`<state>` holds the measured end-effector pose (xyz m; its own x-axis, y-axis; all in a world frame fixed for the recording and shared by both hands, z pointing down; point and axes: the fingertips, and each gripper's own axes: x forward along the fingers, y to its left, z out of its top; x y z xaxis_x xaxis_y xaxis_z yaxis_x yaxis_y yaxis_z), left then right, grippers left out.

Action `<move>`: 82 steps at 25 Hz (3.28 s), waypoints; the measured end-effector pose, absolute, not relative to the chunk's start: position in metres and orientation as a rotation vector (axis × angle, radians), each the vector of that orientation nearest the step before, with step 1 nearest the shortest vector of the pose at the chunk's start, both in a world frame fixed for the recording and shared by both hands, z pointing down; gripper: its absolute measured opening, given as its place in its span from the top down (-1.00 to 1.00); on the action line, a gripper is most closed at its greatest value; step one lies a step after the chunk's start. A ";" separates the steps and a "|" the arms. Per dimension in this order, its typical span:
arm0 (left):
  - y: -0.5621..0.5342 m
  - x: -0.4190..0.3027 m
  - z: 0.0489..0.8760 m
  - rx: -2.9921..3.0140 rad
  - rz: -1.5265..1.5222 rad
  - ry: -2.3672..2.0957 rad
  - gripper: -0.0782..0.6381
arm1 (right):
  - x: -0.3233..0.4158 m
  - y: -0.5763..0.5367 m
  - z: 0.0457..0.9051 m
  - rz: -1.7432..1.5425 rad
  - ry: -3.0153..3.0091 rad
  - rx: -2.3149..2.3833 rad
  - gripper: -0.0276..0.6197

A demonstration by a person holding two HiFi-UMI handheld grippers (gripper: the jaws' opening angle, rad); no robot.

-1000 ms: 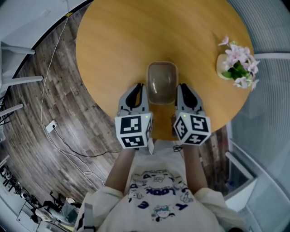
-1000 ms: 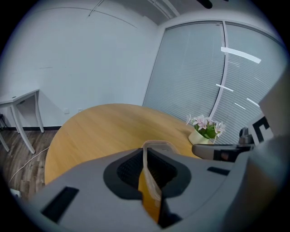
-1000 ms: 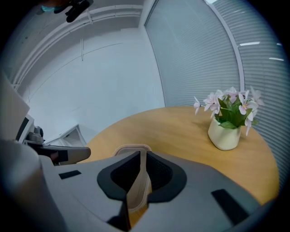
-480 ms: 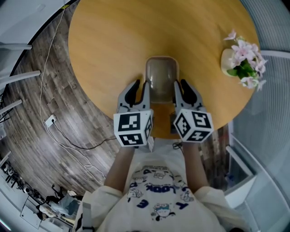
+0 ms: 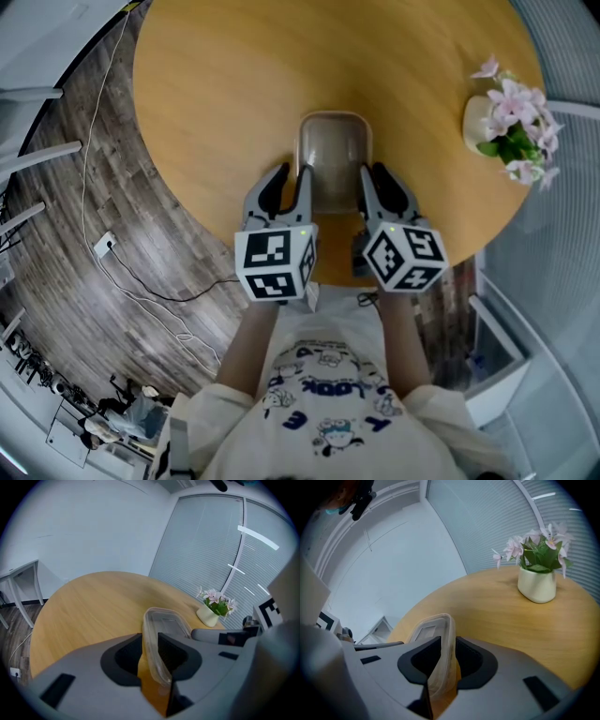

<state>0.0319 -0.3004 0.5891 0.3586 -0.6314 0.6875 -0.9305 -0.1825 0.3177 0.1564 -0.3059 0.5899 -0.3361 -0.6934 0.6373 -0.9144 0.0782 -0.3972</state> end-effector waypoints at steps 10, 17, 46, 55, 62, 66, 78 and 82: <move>-0.300 0.034 0.593 1.894 0.497 -1.358 0.55 | 0.160 -0.306 0.594 1.143 -2.053 1.653 0.77; -0.302 0.036 0.591 1.910 0.511 -1.369 0.68 | 0.161 -0.307 0.593 1.031 -2.035 1.652 0.80; -0.307 0.017 0.489 2.064 0.357 -1.498 0.71 | 0.142 -0.312 0.480 0.707 -2.224 1.740 0.85; -0.306 0.008 0.439 2.152 0.276 -1.561 0.72 | 0.133 -0.309 0.429 0.578 -2.307 1.790 0.85; -0.307 -0.003 0.396 2.217 0.207 -1.597 0.72 | 0.121 -0.308 0.385 0.475 -2.367 1.824 0.85; -0.306 -0.004 0.374 2.247 0.172 -1.610 0.72 | 0.120 -0.308 0.365 0.430 -2.383 1.854 0.86; -0.312 0.000 0.325 2.352 0.086 -1.664 0.72 | 0.126 -0.310 0.316 0.309 -2.441 1.917 0.86; -0.311 0.002 0.311 2.379 0.059 -1.671 0.72 | 0.128 -0.309 0.302 0.271 -2.454 1.941 0.86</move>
<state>0.0025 -0.3106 0.3113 0.3477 -0.9229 0.1656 -0.9322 -0.3215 0.1662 0.1283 -0.3094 0.3024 -0.2360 -0.9657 0.1079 -0.9660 0.2212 -0.1338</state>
